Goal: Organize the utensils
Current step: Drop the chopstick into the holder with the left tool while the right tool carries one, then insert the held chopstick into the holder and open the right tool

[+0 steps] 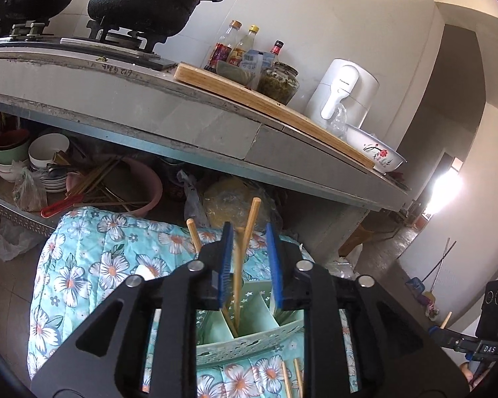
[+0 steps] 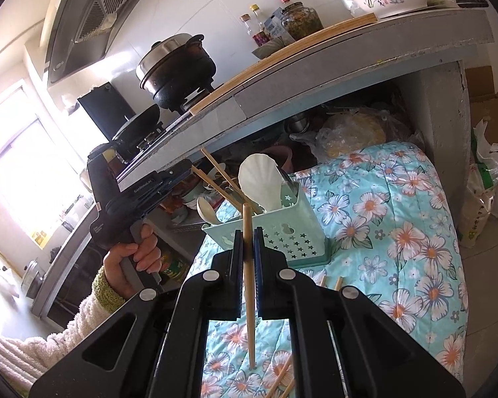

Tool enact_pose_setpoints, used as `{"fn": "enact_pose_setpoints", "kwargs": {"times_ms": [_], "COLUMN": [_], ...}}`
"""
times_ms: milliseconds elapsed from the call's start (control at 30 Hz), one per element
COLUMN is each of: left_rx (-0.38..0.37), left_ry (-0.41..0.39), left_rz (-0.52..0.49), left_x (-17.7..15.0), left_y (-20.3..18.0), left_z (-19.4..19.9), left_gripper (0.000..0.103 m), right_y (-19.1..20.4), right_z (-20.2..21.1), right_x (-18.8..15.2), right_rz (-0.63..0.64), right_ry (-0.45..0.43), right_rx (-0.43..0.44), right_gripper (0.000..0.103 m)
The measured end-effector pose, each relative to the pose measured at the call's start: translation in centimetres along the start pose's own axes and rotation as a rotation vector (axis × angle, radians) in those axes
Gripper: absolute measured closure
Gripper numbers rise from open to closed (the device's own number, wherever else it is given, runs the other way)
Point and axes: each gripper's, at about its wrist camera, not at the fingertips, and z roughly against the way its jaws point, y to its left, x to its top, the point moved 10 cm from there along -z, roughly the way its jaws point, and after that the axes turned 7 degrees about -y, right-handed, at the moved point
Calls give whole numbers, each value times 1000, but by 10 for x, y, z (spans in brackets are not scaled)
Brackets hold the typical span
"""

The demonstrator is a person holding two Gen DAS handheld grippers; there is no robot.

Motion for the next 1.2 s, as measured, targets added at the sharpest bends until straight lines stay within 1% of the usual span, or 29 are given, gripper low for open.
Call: {"fn": "enact_pose_setpoints", "kwargs": {"times_ms": [67, 200, 400, 533, 633, 767, 833, 900, 1000, 1100, 1200], "left_rx": [-6, -14, -2, 24, 40, 76, 93, 108, 122, 139, 154], "left_ry": [-11, -34, -59, -44, -33, -12, 5, 14, 41, 53, 58], "left_rz": [-6, -18, -48, -75, -74, -78, -76, -68, -46, -29, -16], "left_x": [4, 10, 4, -15, -32, -57, -70, -80, -98, -109, -112], "left_y": [-3, -8, -12, -7, 2, 16, 23, 30, 41, 51, 61], "left_z": [7, 26, 61, 84, 100, 116, 122, 126, 132, 137, 141], "left_gripper": [72, 70, 64, 62, 62, 62, 62, 62, 62, 62, 62], "right_y": [2, 9, 36, 63, 83, 111, 123, 132, 141, 142, 140], "right_z": [0, 0, -3, -9, -15, -27, -38, -52, -81, -108, -132], "right_x": [2, 13, 52, 87, 112, 138, 146, 150, 149, 143, 131], "right_rz": [8, 39, 132, 213, 258, 338, 382, 424, 480, 565, 636], "right_ry": [-4, -25, -90, -163, -212, -276, -293, -299, -281, -268, -239], "right_rx": [-4, -14, -19, -4, 17, 34, 36, 28, 13, -30, -73], "right_gripper": [97, 97, 97, 97, 97, 97, 97, 97, 97, 97, 97]}}
